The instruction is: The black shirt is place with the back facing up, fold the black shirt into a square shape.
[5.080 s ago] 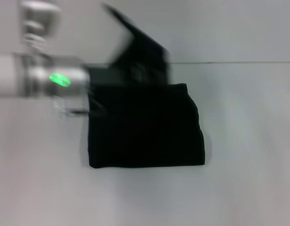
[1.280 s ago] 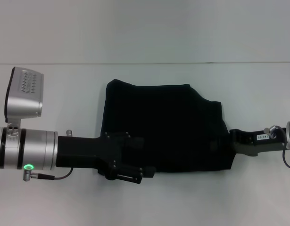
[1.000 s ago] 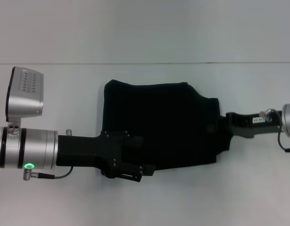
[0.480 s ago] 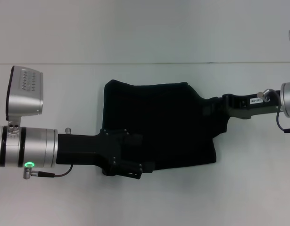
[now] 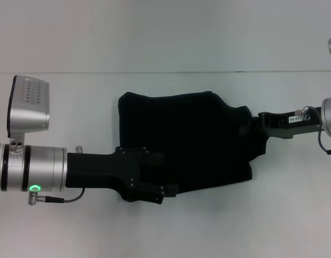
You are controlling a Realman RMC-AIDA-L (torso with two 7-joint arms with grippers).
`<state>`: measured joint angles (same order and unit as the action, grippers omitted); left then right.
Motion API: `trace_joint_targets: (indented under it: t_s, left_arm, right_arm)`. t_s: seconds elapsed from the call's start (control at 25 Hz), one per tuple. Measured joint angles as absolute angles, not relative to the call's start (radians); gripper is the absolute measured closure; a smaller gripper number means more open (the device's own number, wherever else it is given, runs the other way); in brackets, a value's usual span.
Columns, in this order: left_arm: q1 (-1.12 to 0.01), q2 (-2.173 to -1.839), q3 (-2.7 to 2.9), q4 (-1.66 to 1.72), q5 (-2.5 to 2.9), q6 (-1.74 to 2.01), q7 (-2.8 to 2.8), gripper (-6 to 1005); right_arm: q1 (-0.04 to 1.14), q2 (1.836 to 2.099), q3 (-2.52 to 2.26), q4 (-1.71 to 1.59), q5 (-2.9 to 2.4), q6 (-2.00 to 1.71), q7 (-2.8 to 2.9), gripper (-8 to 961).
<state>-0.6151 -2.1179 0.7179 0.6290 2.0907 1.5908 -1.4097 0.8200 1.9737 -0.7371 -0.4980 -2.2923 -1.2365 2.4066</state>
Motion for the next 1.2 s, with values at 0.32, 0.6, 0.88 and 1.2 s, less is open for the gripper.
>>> trace_joint_targets:
  t_s: [0.32, 0.6, 0.88, 1.2]
  left_arm:
    - [-0.616, -2.12, 0.716, 0.629, 2.091, 1.591, -1.41, 62]
    - [-0.63, -2.117, 0.71, 0.629, 2.089, 1.561, -1.435, 62]
    - [-0.678, -2.11, 0.71, 0.631, 2.083, 1.424, -1.594, 62]
    - [-0.763, -2.086, 0.72, 0.619, 2.068, 1.161, -1.938, 63]
  right_arm:
    - [0.806, 1.991, -0.739, -0.469, -2.319, -1.179, 2.409, 881]
    - [0.764, 1.992, -0.732, -0.472, -2.314, -1.175, 2.402, 859]
    - [0.703, 1.965, -0.724, -0.505, -2.227, -1.221, 2.37, 526]
    - [0.659, 1.94, -0.71, -0.536, -2.158, -1.336, 2.324, 234]
